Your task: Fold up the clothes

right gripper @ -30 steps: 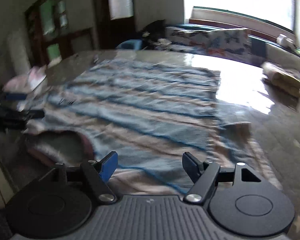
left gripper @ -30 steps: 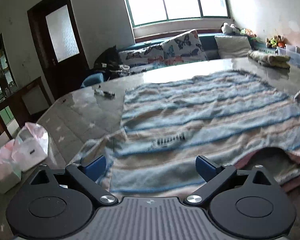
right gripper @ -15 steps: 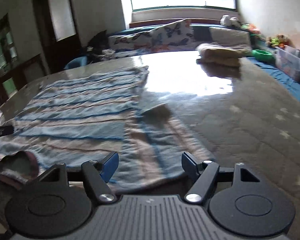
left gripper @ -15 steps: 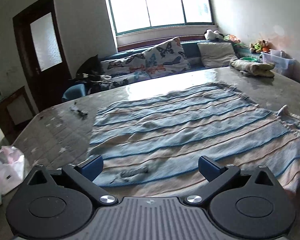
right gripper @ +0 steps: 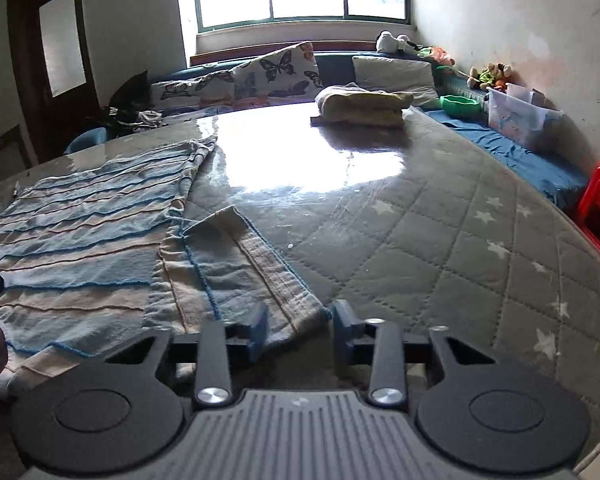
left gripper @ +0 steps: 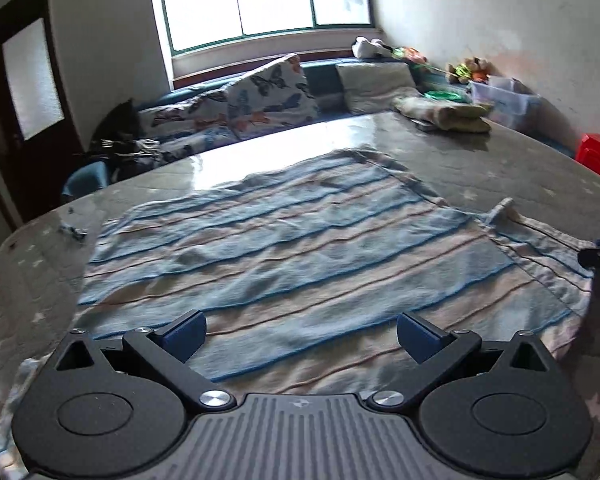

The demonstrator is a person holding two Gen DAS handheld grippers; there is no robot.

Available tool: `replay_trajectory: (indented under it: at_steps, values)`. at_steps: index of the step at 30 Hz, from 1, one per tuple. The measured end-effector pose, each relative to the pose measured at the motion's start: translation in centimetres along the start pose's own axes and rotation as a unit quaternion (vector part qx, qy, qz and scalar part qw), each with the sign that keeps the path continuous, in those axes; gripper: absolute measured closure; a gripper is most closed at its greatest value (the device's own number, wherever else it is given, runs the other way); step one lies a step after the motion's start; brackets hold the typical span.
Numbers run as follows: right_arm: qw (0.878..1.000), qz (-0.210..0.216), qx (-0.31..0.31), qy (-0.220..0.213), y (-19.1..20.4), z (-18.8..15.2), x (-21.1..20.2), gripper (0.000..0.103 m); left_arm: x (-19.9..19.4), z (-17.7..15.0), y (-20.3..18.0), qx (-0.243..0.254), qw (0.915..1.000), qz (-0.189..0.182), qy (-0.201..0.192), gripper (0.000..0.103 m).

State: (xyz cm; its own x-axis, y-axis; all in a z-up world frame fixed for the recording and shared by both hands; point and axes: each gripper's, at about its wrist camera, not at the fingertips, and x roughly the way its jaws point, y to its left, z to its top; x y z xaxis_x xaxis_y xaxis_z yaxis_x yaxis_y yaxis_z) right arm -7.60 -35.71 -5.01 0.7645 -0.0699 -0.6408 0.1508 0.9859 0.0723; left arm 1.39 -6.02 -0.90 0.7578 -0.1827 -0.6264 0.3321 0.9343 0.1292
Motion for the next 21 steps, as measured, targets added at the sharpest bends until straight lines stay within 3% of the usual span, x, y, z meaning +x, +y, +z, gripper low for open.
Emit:
replay_trajectory:
  at_steps: [2,12,21]
  values:
    - [1.000,0.000,0.010,-0.003,-0.2,0.0,0.0,0.088,0.5,0.1,-0.9,0.006,0.9999,-0.009,0.005,0.000]
    - [0.999,0.033,0.025,-0.034,-0.2,1.3,-2.0,0.095,2.2,-0.5,-4.1,0.037,0.9983,-0.034,0.030,0.000]
    - [0.990,0.125,-0.017,-0.069,4.4,3.6,-4.5,0.098,1.1,-0.2,-1.6,0.000,0.9999,-0.010,0.014,0.000]
